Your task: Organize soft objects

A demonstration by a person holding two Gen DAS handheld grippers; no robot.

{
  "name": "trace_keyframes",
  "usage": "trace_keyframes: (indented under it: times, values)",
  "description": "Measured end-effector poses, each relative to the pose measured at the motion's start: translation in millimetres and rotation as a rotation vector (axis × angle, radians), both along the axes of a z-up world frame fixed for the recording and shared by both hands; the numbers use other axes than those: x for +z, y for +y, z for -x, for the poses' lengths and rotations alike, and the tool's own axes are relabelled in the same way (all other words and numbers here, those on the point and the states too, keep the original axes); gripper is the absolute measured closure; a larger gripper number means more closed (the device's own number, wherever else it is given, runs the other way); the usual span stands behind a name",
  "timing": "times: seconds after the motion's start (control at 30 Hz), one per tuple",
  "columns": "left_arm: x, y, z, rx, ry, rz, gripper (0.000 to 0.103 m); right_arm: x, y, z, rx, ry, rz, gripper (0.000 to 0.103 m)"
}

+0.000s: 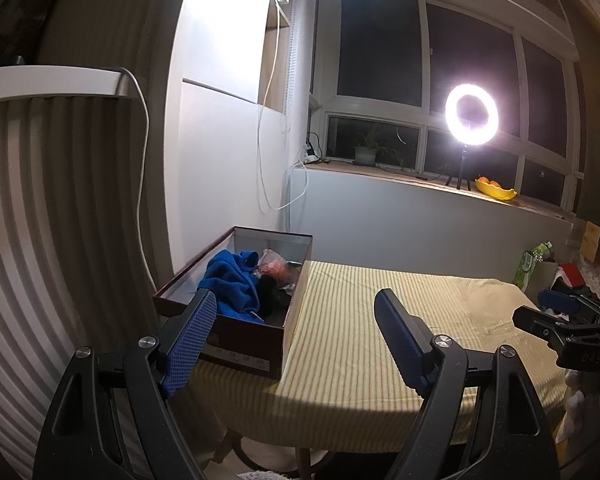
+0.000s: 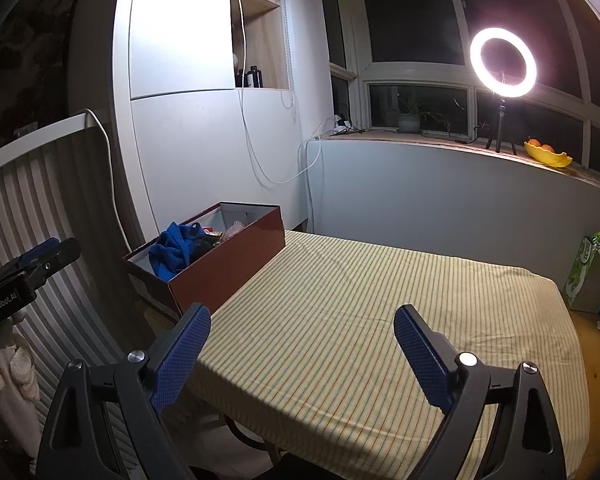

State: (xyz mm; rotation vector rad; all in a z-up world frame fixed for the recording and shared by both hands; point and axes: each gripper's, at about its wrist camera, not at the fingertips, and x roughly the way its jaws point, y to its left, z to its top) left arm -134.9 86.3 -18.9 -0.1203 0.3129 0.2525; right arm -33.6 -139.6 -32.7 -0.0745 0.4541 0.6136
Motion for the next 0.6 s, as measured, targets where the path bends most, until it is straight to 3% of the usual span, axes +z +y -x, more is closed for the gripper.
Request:
trace_keyframes:
  times: [0.6]
  values:
    - [-6.3, 4.4, -5.5, 0.016, 0.006, 0.002, 0.022, -7.4, 3.0, -5.2, 0.000, 0.019, 0.011, 0.012]
